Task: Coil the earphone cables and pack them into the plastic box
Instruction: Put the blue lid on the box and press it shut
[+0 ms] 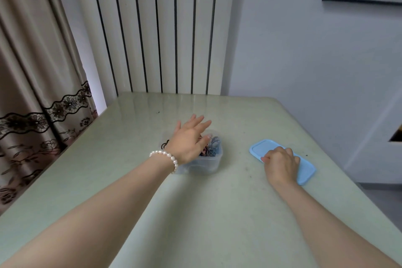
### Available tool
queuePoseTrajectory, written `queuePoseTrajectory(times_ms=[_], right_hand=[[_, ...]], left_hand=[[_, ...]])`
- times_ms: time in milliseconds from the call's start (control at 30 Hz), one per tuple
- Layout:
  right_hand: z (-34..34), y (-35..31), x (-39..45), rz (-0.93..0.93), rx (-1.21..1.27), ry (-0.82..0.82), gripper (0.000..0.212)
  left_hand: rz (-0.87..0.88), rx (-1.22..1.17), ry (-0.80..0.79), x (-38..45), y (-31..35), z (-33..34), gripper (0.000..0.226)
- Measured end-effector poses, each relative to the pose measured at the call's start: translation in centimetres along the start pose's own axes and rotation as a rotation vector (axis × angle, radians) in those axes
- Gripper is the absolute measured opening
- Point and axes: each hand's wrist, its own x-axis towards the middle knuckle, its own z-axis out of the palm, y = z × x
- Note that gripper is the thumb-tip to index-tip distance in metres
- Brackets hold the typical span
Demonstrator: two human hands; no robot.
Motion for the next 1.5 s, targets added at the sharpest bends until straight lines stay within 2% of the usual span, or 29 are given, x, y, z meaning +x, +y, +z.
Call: queuePoseTrajectory(times_ms=[67, 100, 200, 267, 333, 400, 533, 733, 867, 1000, 1100, 1200, 1267, 1367, 1500], right_hand=[[0.0, 0.6, 0.2, -0.049, 0.101, 0.01, 0.019], [0.0, 1.1, 0.3, -0.063, 0.146, -0.004, 0.027], [-0.1, 2.9, 0.7, -0.032, 0.075, -0.242, 0.086], [-0.2, 3.8, 1.2, -0.007, -0.003, -0.387, 0.099], [-0.3, 4.3, 1.7, -0.017, -0.054, -0.461, 0.096], [-0.4, 4.5, 2.3, -0.035, -0.093, -0.468, 0.09], [-0.6, 4.6, 2.7, -0.038, -0.079, -0.373, 0.082], [-0.5, 4.2, 2.7, 0.007, -0.015, -0.193, 0.086], [-1.0, 3.9, 2.6, -0.025, -0.06, -0.135, 0.085], [-3.0, 2.1, 3.2, -0.093, 0.055, -0.082, 0.083], [-5.4, -1.4, 3.5, -0.235, 0.213, -0.078, 0.082], [-7.1, -6.0, 3.1, -0.406, 0.352, -0.165, 0.092], [-7.7, -9.1, 2.4, -0.525, 0.366, -0.233, 0.092], [-7.7, -12.9, 1.3, -0.641, 0.358, -0.282, 0.083], [-7.3, -16.1, 0.7, -0.703, 0.311, -0.308, 0.081]], left_hand=[[0.077, 0.022, -0.015, 0.4, 1.6, 0.5, 0.048], [0.095, 0.032, -0.035, 0.7, 2.2, 0.7, 0.048], [0.086, 0.097, -0.13, 1.4, 3.0, 1.6, 0.05], [0.064, 0.139, -0.188, 1.6, 2.7, 1.8, 0.051], [0.038, 0.146, -0.211, 1.7, 2.2, 1.8, 0.053], [0.012, 0.14, -0.211, 1.6, 1.6, 1.6, 0.053], [-0.033, 0.127, -0.2, 1.6, 0.4, 0.9, 0.054], [-0.076, 0.137, -0.167, 1.0, -1.1, 0.2, 0.054], [-0.113, 0.134, -0.157, 0.6, -2.3, -0.6, 0.058], [-0.192, 0.108, -0.15, -0.1, -3.6, -1.1, 0.063], [-0.286, -0.065, -0.115, -0.6, -4.5, -1.2, 0.059], [-0.384, -0.47, 0.029, -0.9, -4.8, -1.5, 0.057], [-0.459, -0.704, 0.145, -0.8, -5.2, -1.7, 0.054], [-0.556, -0.915, 0.199, -0.6, -5.7, -1.8, 0.049], [-0.631, -1.094, 0.37, -0.7, -6.2, -2.2, 0.024]])
